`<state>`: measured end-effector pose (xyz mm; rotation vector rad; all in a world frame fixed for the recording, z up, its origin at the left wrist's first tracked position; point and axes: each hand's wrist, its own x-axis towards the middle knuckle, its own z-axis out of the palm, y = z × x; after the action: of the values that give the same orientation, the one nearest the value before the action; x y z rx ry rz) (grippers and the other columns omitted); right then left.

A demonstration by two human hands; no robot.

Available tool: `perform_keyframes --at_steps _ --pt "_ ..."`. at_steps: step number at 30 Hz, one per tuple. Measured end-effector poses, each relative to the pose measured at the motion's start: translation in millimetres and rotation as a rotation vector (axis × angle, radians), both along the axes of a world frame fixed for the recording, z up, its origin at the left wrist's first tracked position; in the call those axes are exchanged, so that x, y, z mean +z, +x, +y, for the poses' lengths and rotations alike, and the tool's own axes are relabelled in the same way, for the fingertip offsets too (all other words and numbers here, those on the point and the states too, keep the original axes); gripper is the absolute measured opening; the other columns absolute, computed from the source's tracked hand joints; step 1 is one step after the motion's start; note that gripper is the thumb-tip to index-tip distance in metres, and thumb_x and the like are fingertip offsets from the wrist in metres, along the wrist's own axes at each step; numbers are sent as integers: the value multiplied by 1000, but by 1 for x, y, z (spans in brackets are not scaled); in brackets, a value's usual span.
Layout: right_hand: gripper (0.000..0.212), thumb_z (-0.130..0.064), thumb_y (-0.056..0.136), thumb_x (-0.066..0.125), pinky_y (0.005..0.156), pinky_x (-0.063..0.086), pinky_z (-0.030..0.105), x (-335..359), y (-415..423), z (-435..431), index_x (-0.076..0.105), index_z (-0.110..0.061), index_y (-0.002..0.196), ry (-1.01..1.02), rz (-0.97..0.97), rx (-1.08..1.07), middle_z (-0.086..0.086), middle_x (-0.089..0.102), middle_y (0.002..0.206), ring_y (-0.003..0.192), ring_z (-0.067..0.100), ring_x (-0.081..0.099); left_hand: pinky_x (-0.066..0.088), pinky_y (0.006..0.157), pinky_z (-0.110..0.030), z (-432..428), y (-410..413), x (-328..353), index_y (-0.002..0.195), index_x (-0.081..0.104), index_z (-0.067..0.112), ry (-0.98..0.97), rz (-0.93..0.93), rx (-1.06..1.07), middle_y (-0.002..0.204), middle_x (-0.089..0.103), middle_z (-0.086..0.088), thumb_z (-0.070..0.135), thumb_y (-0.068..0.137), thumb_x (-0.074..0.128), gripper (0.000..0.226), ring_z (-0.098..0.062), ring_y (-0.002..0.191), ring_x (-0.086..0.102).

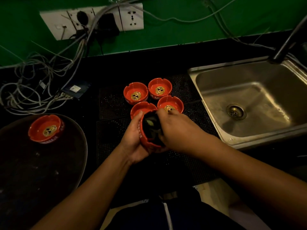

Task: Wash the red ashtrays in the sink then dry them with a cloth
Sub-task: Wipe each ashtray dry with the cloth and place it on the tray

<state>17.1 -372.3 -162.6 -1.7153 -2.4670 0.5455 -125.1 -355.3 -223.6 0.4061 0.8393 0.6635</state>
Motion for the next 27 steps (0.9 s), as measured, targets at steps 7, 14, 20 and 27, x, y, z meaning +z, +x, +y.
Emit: perform_keyframes --at_steps 7,14,20,27 --pt "49 -34 91 54 87 47 36 1 -2 12 34 -15 132 -419 100 -170 5 58 113 101 24 59 48 90 -47 5 5 1 107 71 16 67 65 50 110 69 -15 56 89 39 54 -29 98 66" --pt "14 -11 94 51 85 54 40 -3 -10 11 57 -14 106 -692 982 -446 6 68 96 94 25 67 47 89 -42 4 10 0 78 79 15 72 -6 101 87 73 -9 48 95 32 59 -23 78 70" --pt "40 -27 91 56 72 50 26 -2 2 8 40 -20 126 -464 445 -182 -4 60 103 96 16 60 53 83 -39 2 1 -1 94 76 16 70 -28 86 100 72 -11 53 91 36 55 -23 90 69" --pt "47 -26 88 60 69 55 36 6 -8 -2 36 -21 128 -320 324 -131 8 58 107 91 27 62 54 71 -44 -2 3 -5 80 78 26 15 18 14 91 73 -9 58 94 24 64 -25 76 70"
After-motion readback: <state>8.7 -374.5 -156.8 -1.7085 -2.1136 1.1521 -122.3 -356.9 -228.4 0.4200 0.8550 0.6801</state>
